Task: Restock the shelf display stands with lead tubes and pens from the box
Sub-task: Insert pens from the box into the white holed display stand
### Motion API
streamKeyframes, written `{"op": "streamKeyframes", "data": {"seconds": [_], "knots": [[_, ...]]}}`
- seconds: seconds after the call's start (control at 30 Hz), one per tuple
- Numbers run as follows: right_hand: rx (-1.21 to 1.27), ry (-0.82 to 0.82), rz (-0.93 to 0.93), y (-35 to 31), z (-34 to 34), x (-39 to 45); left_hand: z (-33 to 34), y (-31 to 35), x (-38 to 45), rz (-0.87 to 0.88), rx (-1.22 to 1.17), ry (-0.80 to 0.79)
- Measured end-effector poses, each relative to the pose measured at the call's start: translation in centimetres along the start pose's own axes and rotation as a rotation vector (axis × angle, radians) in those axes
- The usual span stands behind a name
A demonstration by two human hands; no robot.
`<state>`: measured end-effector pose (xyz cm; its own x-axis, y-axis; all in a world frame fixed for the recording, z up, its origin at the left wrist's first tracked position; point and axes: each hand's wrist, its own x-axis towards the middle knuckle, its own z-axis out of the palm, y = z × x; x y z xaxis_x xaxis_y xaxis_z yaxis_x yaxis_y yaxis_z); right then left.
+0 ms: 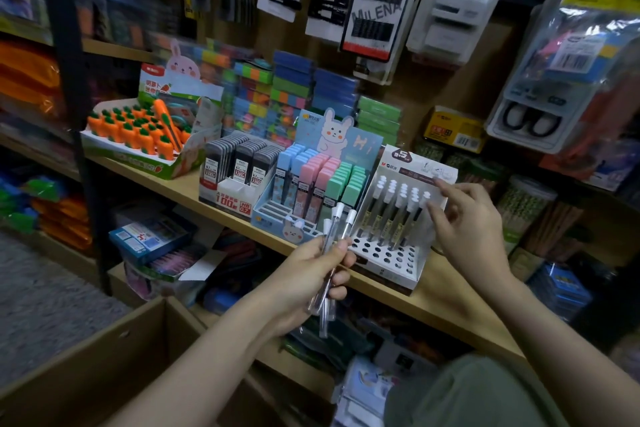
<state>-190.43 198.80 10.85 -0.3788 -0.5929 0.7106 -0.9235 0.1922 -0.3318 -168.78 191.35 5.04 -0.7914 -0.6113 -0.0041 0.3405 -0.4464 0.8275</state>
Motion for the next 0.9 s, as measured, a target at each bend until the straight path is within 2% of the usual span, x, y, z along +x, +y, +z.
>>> {"op": "streamKeyframes", "data": {"seconds": [0.03,0.13,0.2,0.3,0.5,0.67,0.8,0.9], "knots": [[0.105,-0.019,0.019,-1.0,-0.3,-0.5,-0.1,0.1,-0.1,0.001,-0.013,-0.038],[0.440,-0.317,0.134,-4.3,0.0,-1.6,-0.1,0.2,-0.2,-0.003,-0.014,-0.119],[0.588,-0.426,0.182,-6.0,0.8,-2.4,0.2,0.2,-0.3,0.003,0.036,-0.143],[0.711,-0.408,0.217,-7.3,1.7,-2.8,0.5,0.3,-0.5,0.028,0.094,-0.162],[0.864,-0.433,0.286,-6.9,0.9,-2.4,-0.1,0.5,-0.7,0.002,0.173,-0.071],[0.965,-0.427,0.349,-7.0,0.1,-2.8,0.0,-0.1,-0.5,0.047,0.310,-0.070],[0.839,-0.341,0.284,-6.4,-0.8,-2.8,0.3,-0.3,-0.2,0.047,0.317,-0.028],[0.737,-0.226,0.269,-4.6,-2.7,-1.3,-0.4,-0.3,0.2,0.068,0.367,0.091]]}}
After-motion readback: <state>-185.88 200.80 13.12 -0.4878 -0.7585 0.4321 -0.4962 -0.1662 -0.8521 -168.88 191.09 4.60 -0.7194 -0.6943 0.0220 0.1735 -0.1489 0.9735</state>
